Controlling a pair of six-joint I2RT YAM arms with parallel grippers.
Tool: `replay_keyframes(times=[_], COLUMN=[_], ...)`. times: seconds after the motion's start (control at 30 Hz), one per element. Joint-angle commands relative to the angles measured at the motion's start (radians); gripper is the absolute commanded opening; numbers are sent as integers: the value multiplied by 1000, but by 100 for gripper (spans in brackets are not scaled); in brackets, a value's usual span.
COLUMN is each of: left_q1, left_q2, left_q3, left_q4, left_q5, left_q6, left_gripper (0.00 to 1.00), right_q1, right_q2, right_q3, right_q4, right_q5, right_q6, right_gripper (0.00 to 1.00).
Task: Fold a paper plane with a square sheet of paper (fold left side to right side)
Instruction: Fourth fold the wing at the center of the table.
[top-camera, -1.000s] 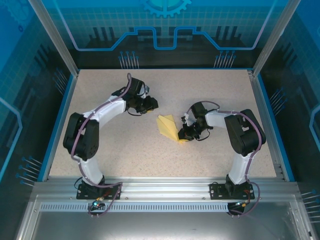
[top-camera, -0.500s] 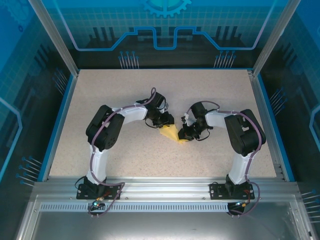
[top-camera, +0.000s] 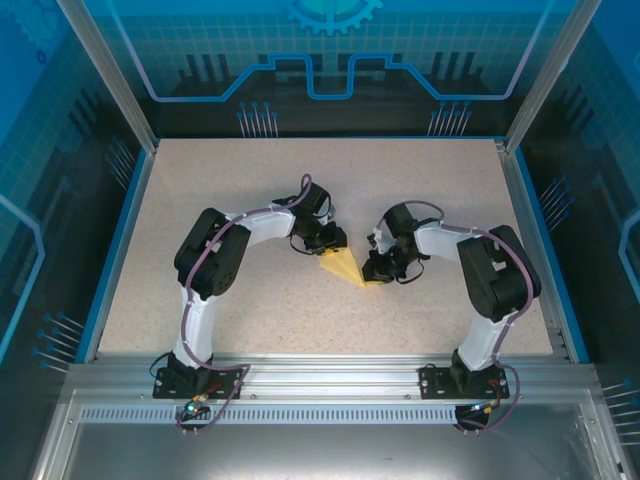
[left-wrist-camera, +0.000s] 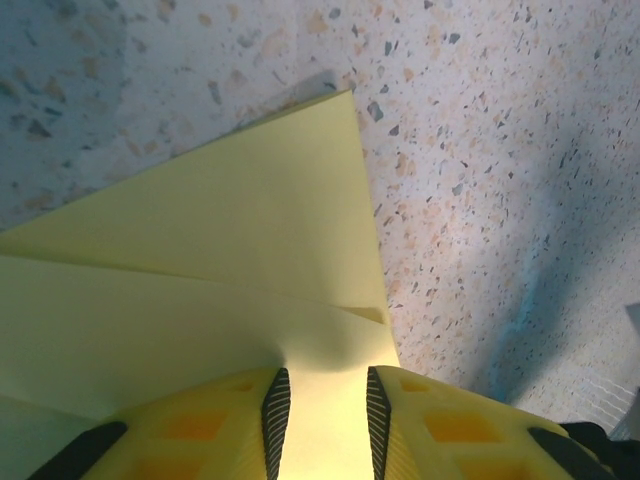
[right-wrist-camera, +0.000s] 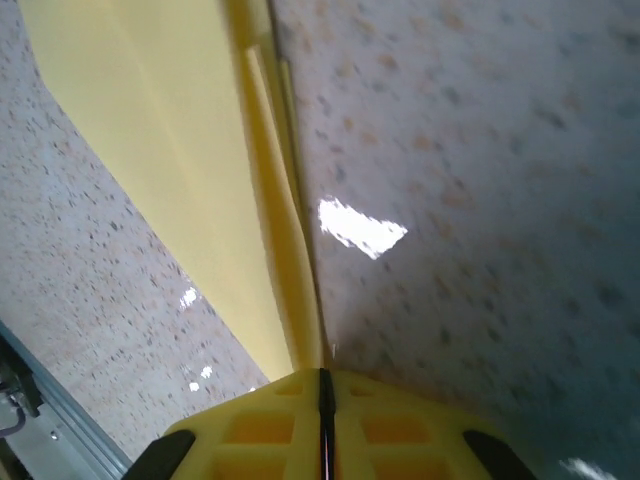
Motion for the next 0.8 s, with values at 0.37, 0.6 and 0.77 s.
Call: replay_keyframes(times=[0.37,0.6,0.77], left_q1=[-1,-1,-1], left_q2=[37,40,41], left_q3=[-30,-27,-27], left_q4=[6,5,3], left_q5=[-35,-33,-38], left_q6=[-5,-7,-8], left_gripper=[32,32,32], right_q1=[83,113,115], right_q2=[38,110,144], right_q3=[50,82,81], right_q4=[282,306,289], right_q5=[-28,10,69], right_q6=[402,426,407], right_gripper=[9,9,9])
